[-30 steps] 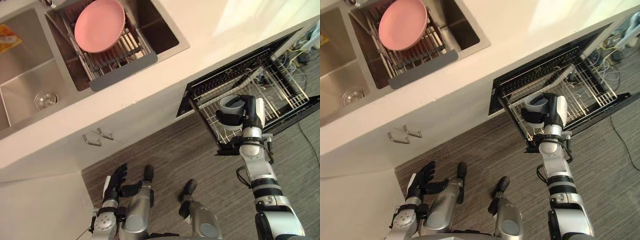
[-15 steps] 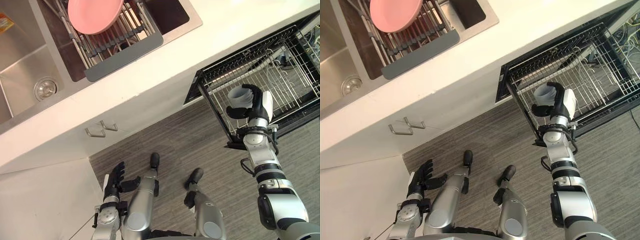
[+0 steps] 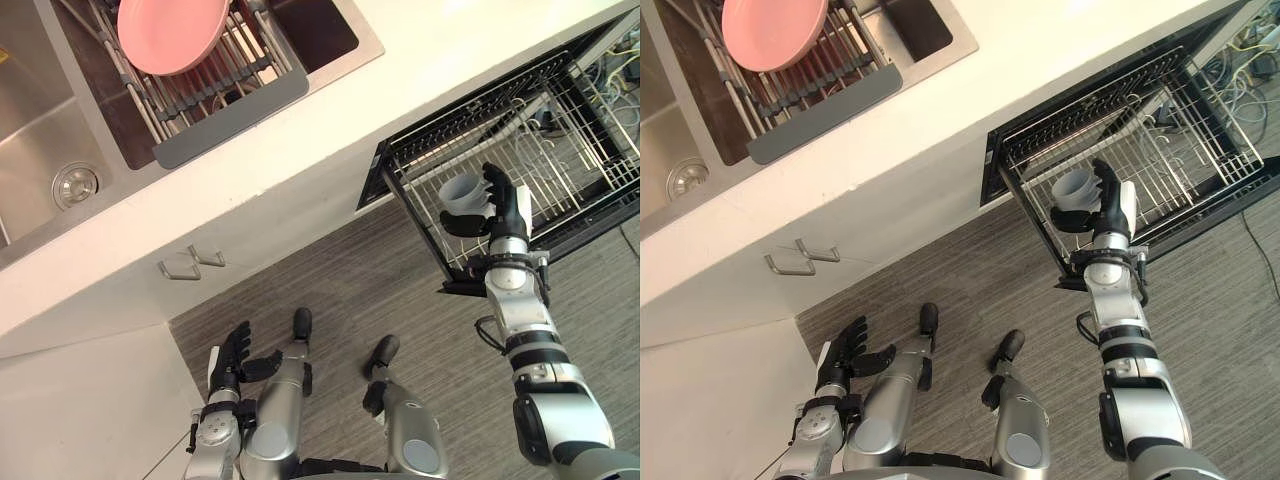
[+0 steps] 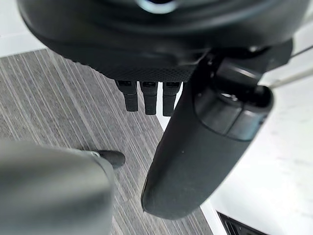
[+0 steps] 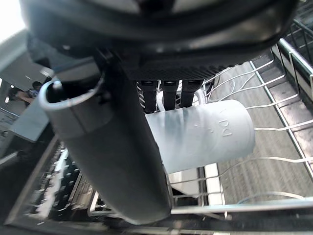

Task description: Walk over to the sink, pick up the cup, carry it to the dishwasher, place the cup inside the dishwasher, then close the dishwasher door

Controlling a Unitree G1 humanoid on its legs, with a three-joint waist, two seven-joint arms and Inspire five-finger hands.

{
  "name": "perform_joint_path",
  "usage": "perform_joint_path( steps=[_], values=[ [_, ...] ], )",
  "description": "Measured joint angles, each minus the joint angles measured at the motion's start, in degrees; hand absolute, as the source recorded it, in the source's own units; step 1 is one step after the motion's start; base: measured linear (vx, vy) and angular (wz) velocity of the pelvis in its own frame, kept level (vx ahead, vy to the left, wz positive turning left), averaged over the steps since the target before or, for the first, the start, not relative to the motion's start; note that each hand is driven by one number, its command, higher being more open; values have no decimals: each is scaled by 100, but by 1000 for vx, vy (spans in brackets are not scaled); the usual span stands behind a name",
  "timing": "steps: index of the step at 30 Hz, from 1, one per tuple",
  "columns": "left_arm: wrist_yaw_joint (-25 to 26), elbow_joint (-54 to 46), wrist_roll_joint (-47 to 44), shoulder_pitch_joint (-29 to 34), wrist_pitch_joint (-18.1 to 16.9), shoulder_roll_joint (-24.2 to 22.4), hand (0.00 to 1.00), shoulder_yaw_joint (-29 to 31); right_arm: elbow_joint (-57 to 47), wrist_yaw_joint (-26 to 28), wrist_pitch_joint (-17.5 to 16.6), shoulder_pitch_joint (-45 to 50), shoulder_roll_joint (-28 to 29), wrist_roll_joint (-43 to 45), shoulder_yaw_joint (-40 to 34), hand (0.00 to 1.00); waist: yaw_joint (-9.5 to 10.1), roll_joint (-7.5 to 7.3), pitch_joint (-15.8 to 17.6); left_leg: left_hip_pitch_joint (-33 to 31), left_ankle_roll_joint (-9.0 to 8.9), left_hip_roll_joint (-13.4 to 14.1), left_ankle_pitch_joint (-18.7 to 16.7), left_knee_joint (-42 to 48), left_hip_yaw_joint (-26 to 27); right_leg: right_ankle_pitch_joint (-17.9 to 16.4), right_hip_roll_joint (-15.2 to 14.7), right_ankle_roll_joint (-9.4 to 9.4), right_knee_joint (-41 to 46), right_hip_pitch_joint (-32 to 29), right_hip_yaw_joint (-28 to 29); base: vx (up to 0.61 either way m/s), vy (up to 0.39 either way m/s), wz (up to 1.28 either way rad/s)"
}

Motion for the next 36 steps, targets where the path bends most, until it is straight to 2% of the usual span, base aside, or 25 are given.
perform_joint_path(
  steps=[8,19,21,29,33,36],
  values=[
    [-143,37,1,16,107,11,90,220,-560,135,-1,723,476,223,-105,90,-96,-150,-48,381,-14,43,13,-211,165,0,55,1,-91,232,154,22,7,-9],
    [-205,295,-6,15,120,103,90,227,-838,48,0,1200,868,232,-188,90,-157,-345,-266,415,-52,61,37,-211,153,2,88,1,-124,288,149,5,2,-1],
    [-233,339,-4,15,123,110,90,226,-968,40,-2,1313,906,257,-195,90,-161,-350,-320,414,-53,60,38,-206,153,5,87,2,-125,291,149,0,0,0],
    [-241,565,1,77,199,126,90,235,-1346,-27,-118,1556,1133,1283,-403,90,-174,-341,-705,463,-57,64,39,-210,160,14,96,-1,-163,348,161,0,0,0],
    [-240,642,2,80,209,128,90,289,-1380,-113,-146,1570,1162,1376,-459,90,-174,-338,-768,548,-61,59,42,-247,161,22,100,2,-198,435,159,0,0,0],
    [-239,706,4,119,228,127,90,294,-1413,-221,-174,1657,1279,1492,-573,90,-166,-336,-933,556,-72,56,50,-295,160,27,112,7,-250,441,151,24,7,0]
  ],
)
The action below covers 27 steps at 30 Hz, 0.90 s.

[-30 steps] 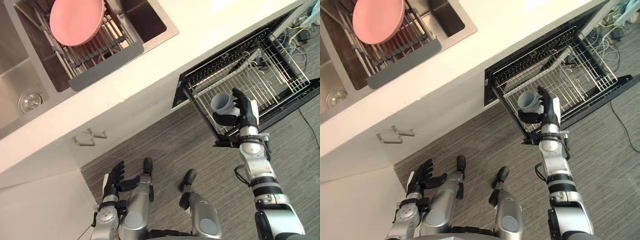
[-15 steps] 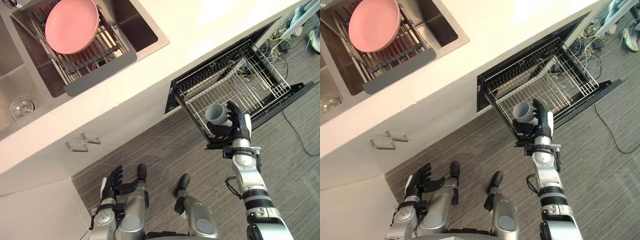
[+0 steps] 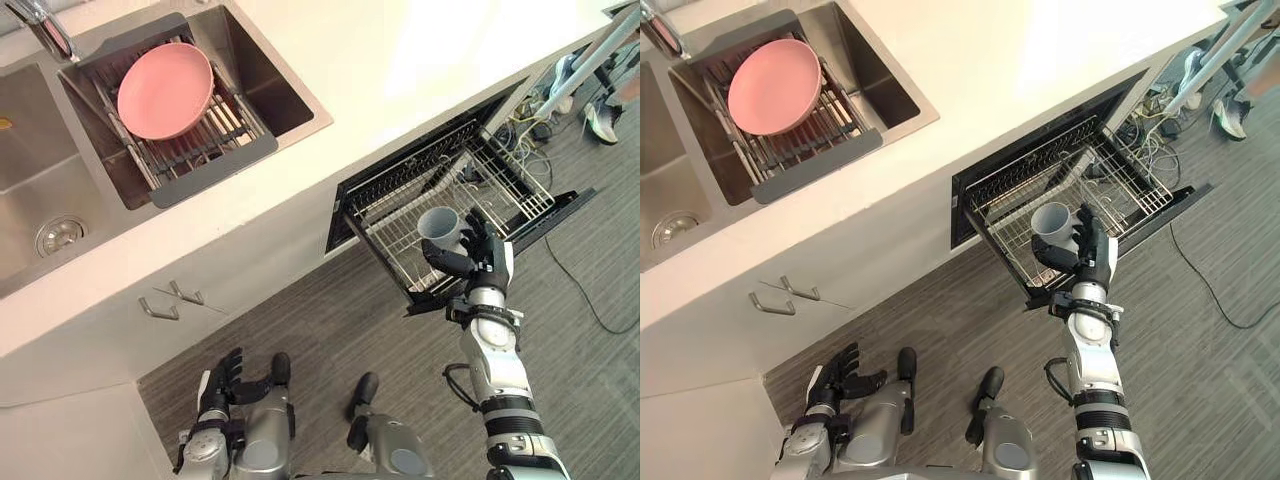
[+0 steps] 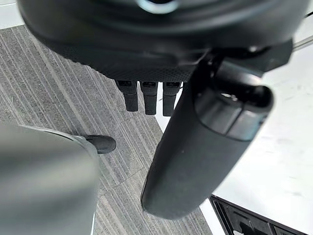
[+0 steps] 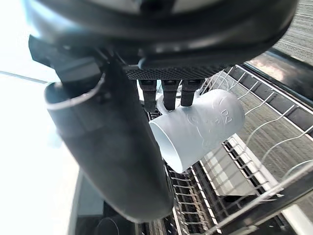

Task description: Walk over to the sink, pick up the cup, carry it to the dishwasher, place the cup inside the dishwasher, then close the dishwasher door

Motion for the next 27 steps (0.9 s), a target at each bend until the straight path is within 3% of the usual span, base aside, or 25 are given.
perform_joint_path(
  steps=[21,24,27],
  values=[
    [-6,172,2,107,1,2,90,-3,71,162,-76,105,33,377,123,90,-3,60,-291,307,-23,-19,18,-223,47,6,21,16,-126,226,28,5,2,0],
    [-6,180,7,106,-5,5,90,-19,703,163,-66,-177,-4,-196,268,90,-1,62,-295,325,-26,-49,49,-262,44,8,19,17,-126,227,24,0,0,0],
    [-8,176,14,103,-11,4,90,-85,1934,168,254,-786,-163,-638,397,90,20,96,-299,349,-20,-75,158,-416,-7,17,9,28,-134,220,-37,-13,21,9]
  ],
)
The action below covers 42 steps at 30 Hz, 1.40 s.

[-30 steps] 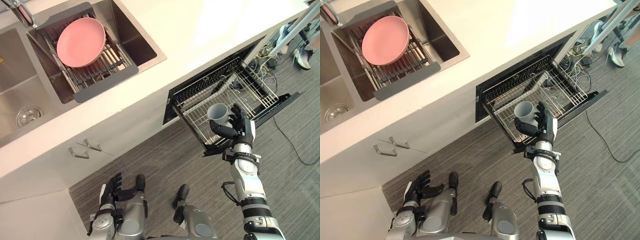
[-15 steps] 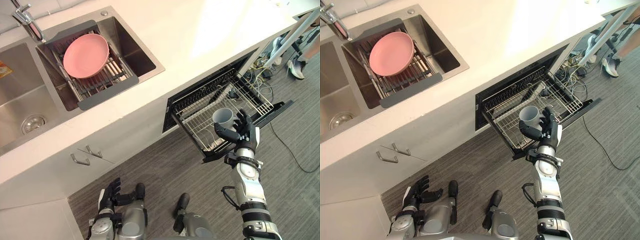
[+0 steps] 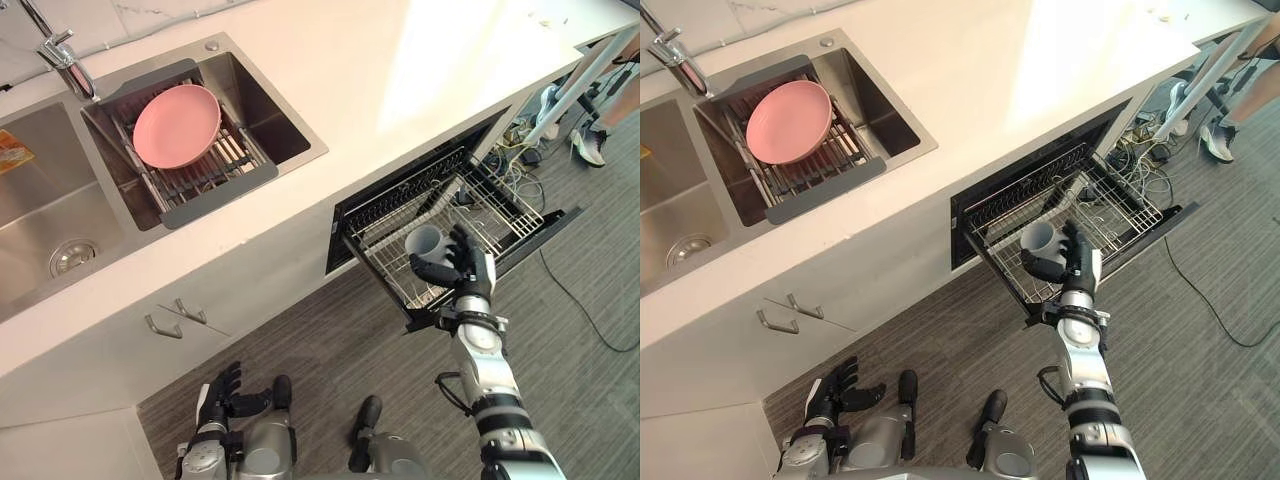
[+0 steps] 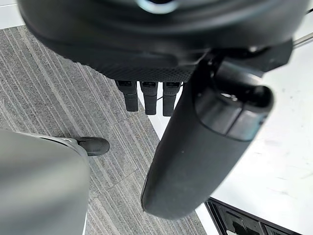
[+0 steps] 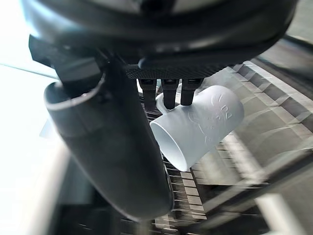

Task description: Walk over to the sink, pick up the cup, carry it to the dishwasher, place the cup inside the dishwasher, then close the dishwasher door

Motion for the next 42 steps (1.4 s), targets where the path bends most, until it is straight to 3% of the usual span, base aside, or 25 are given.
perform_joint_path(
  steps=[6,13,18,22,25,42],
  values=[
    [18,-16,-1,-28,-11,-10,90,0,1087,9,380,-822,-94,-534,-2,90,154,181,109,-51,19,-27,56,-29,-58,25,-20,5,0,-29,-59,-2,23,6],
    [135,10,-12,-28,-14,-45,90,22,475,-48,468,-998,64,-619,-1,90,193,236,154,-55,27,-34,83,-92,-51,28,-23,8,1,-73,-47,9,8,-1],
    [136,7,-12,-34,-24,-97,90,54,-897,-278,132,-666,230,-144,-7,90,118,227,159,-41,26,-33,82,-113,-14,31,-23,9,1,-92,-6,10,3,-3],
    [136,10,-10,-40,-26,-109,90,41,-1325,-390,-157,-428,230,10,-46,90,82,210,169,30,23,-31,79,-127,-3,29,-20,12,1,-28,4,0,0,0],
    [131,11,-9,-40,-28,-108,90,5,-1466,-390,-191,-226,232,36,-49,90,45,209,169,51,20,-25,77,-141,11,27,-20,13,5,-24,23,0,0,0],
    [126,46,-4,-78,-33,-88,90,-153,-504,-258,44,-2,316,-76,-29,90,26,206,164,138,18,-23,77,-187,44,27,-15,13,2,24,53,4,1,-1]
  ],
)
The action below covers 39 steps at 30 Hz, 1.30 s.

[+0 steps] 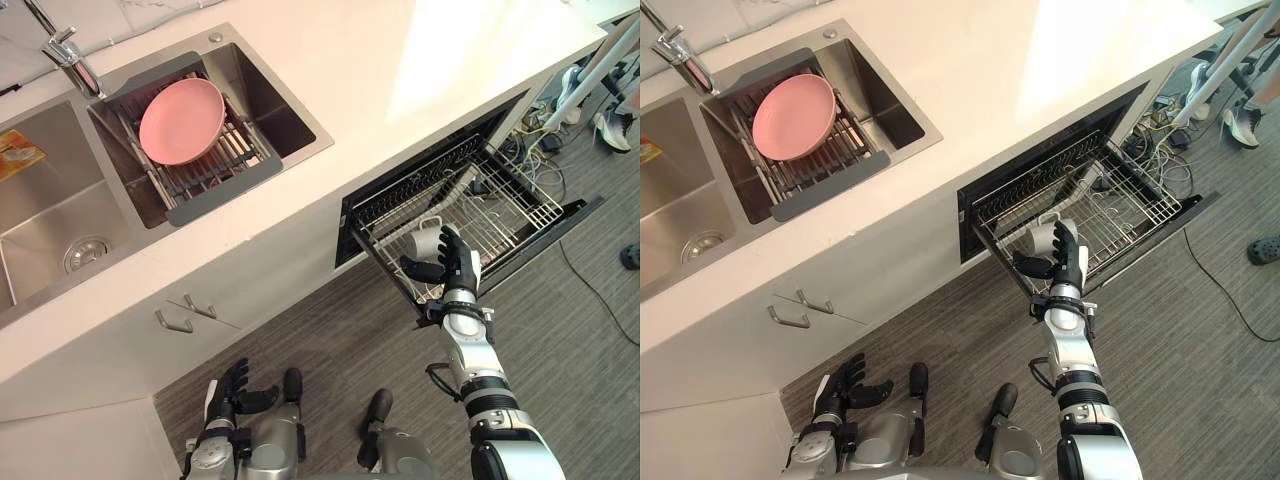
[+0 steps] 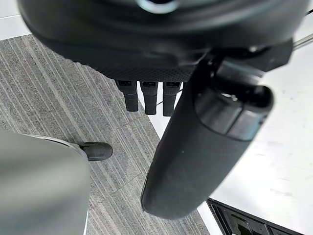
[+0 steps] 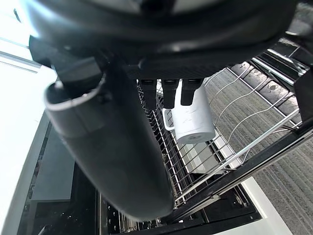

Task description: Walk over to the sink, pick up the cup, carry it to the dishwasher, place the cup inside the dishwasher, then close the dishwasher door

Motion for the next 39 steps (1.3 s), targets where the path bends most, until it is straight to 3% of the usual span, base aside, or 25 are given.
perform_joint_path(
  steps=[9,17,21,24,26,27,28,29,32,35,36,37,39],
  values=[
    [-1,106,1,-31,4,4,90,38,-151,84,-21,328,104,4,30,90,-29,-43,-37,131,1,-2,2,-39,-31,-16,-10,20,-22,145,-37,5,3,1],
    [-13,252,16,-34,33,4,90,38,-1342,201,-71,1082,253,0,32,90,-90,-80,-185,268,0,-45,1,-102,-138,-45,-14,57,-88,346,-163,20,11,6],
    [-15,359,40,-32,31,-7,90,33,-2071,191,-321,1385,283,-22,28,90,-119,-87,-304,240,-49,-69,-35,-88,-375,-136,-32,104,-87,464,-406,21,8,34],
    [-21,376,112,-78,10,0,90,-7,-2624,170,-515,1456,280,-46,0,90,-117,-115,-349,-125,-29,-72,-192,285,-575,-240,-85,77,38,467,-768,1,7,61],
    [-34,507,142,-160,6,3,90,-5,-2911,188,-611,1468,261,-44,-52,90,-202,-125,-358,-331,83,214,-380,645,429,-279,-109,93,54,577,-1161,-3,37,87],
    [-85,608,204,-231,14,-7,90,6,-3105,184,-667,1466,206,-42,-167,90,-252,-126,-358,-498,113,513,-480,1051,1207,-329,-132,123,91,650,-1409,49,78,107],
    [-110,599,229,-267,8,-6,90,14,-3209,177,-731,1400,114,-42,-250,90,-207,-124,-357,-601,71,654,-480,1321,1684,-375,-162,147,177,648,-1545,41,106,91],
    [-114,583,229,-267,-2,-9,90,15,-3237,166,-735,1342,79,-42,-261,90,-199,-135,-358,-614,97,672,-498,1347,1717,-398,-169,158,217,652,-1570,33,118,50],
    [-114,590,237,-274,-20,-26,90,68,-3568,257,-851,1244,64,-96,-128,90,-125,-180,-384,-577,182,515,-707,1432,1648,-478,-332,259,310,742,-1593,28,110,20],
    [-126,607,243,-270,-32,-21,90,168,-3734,367,-966,1220,62,-242,130,90,-111,-271,-382,-466,244,404,-1199,1950,1685,-1228,-993,280,1608,567,-1475,41,165,1],
    [-127,623,257,-266,-40,25,90,167,-3734,378,-985,1215,34,-354,245,90,-127,-343,-403,-402,273,317,-1370,2107,1688,-1421,-1275,204,2184,493,-1382,67,190,3],
    [-117,669,325,-271,-56,40,90,166,-3734,417,-985,1192,-32,-521,347,90,-168,-351,-404,-376,310,292,-1500,2239,1679,-1399,-1499,72,2834,266,-1124,67,177,5],
    [-117,663,351,-266,-69,88,90,135,-3719,455,-983,1175,-106,-664,438,90,-220,-404,-377,-295,340,229,-1569,2269,1586,-1253,-1624,-175,3493,-20,-498,62,99,28]
  ],
)
